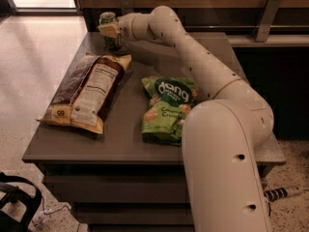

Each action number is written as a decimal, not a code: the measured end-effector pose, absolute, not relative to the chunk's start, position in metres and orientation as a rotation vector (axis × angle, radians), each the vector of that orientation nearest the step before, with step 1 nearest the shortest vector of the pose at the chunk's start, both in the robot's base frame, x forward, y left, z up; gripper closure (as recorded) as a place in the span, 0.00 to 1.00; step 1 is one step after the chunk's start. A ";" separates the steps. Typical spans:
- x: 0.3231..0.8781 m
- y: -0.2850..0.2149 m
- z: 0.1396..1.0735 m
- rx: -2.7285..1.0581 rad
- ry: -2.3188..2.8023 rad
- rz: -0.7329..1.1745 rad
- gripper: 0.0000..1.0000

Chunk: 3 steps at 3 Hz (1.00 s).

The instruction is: Knock green can over

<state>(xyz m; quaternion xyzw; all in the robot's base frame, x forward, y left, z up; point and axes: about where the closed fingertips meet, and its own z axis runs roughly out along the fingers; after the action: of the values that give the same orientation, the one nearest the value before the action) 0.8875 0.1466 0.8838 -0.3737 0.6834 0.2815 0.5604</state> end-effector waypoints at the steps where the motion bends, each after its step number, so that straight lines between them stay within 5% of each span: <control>1: 0.887 0.147 0.883 -0.883 1.613 0.664 1.00; 3: 0.867 0.106 0.895 -0.930 1.729 0.536 1.00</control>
Offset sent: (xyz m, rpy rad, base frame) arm -0.0215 -0.0513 0.0147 -0.1790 0.0504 -0.0583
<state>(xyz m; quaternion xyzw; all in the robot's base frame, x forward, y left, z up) 0.8675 0.1064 0.8947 -0.3889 0.7228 0.2239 0.5255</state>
